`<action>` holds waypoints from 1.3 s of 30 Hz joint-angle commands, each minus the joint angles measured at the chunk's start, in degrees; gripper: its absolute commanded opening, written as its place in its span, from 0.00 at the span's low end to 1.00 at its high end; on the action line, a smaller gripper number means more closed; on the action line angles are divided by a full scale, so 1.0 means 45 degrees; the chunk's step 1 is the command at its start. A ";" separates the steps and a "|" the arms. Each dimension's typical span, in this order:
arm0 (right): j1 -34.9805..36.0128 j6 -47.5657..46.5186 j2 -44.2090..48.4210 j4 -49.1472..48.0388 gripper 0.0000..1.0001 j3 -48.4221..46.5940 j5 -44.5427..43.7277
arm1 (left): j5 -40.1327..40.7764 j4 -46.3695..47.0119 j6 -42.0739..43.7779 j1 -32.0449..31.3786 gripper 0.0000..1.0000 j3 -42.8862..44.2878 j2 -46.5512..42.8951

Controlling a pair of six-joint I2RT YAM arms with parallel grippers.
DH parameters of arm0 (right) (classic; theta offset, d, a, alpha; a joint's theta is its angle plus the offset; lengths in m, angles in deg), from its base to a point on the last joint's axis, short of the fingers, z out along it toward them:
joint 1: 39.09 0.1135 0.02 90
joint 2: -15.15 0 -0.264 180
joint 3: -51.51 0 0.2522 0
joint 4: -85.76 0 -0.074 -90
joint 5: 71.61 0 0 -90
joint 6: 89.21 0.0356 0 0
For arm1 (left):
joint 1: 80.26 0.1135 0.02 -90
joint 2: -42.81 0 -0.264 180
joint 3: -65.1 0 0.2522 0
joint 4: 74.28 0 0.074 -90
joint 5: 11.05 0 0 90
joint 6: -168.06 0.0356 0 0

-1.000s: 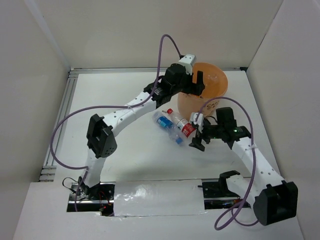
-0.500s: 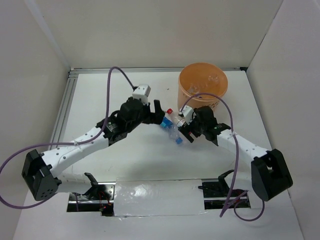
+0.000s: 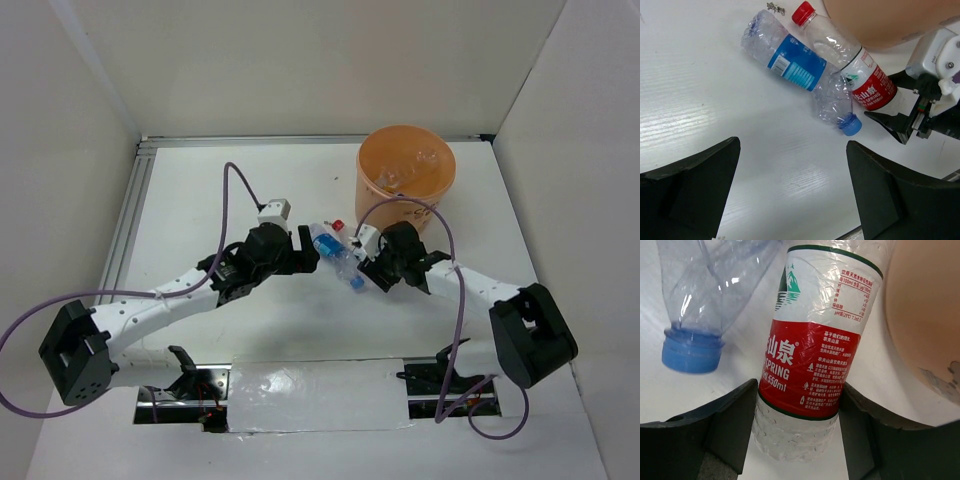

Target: Put the plastic bottles in the bin

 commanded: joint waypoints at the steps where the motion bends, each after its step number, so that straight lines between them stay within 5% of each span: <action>1: 0.0087 -0.0447 0.0955 0.0660 0.31 0.0059 0.0915 | 0.0160 0.0633 -0.0713 -0.0048 1.00 -0.0101 -0.0178; 6: -0.0499 -0.1636 0.4760 0.2651 0.25 -0.0955 0.3452 | -0.0016 0.0496 -0.1708 -0.0048 1.00 0.0309 0.0506; 14: -0.0499 -0.1835 0.7636 0.4101 0.24 -0.3376 0.6284 | -0.0776 0.0223 -0.3387 0.0069 1.00 0.0739 0.1969; 17: -0.0499 -0.0431 0.7600 0.2601 0.24 -0.4292 0.6212 | -0.0934 0.0223 -0.3524 0.0186 1.00 0.0992 0.2418; 21: -0.0906 0.0256 0.6312 0.0296 0.24 -0.5252 0.3481 | -0.1090 0.0340 -0.3526 0.0186 1.00 0.1422 0.2829; 27: -0.3229 0.0002 0.3969 -0.1017 0.24 -0.6326 0.4490 | -0.0426 -0.0791 -0.4639 0.0303 1.00 0.3156 0.4523; 30: -0.4495 -0.0115 0.2601 -0.0394 0.39 -0.7107 0.5034 | -0.0405 -0.1377 -0.5087 0.0303 1.00 0.3978 0.5366; 31: -0.4812 -0.0386 0.2366 0.0168 0.65 -0.7244 0.5849 | -0.0406 -0.1495 -0.5088 0.0303 1.00 0.4136 0.5891; 34: -0.5945 -0.0371 0.1973 0.0350 0.90 -0.7519 0.7279 | -0.0523 -0.1925 -0.5576 0.0303 1.00 0.4546 0.6830; 39: -0.6885 0.0196 0.2653 0.0487 0.94 -0.7248 0.8747 | -0.0407 -0.2256 -0.5829 0.0030 1.00 0.5074 0.7867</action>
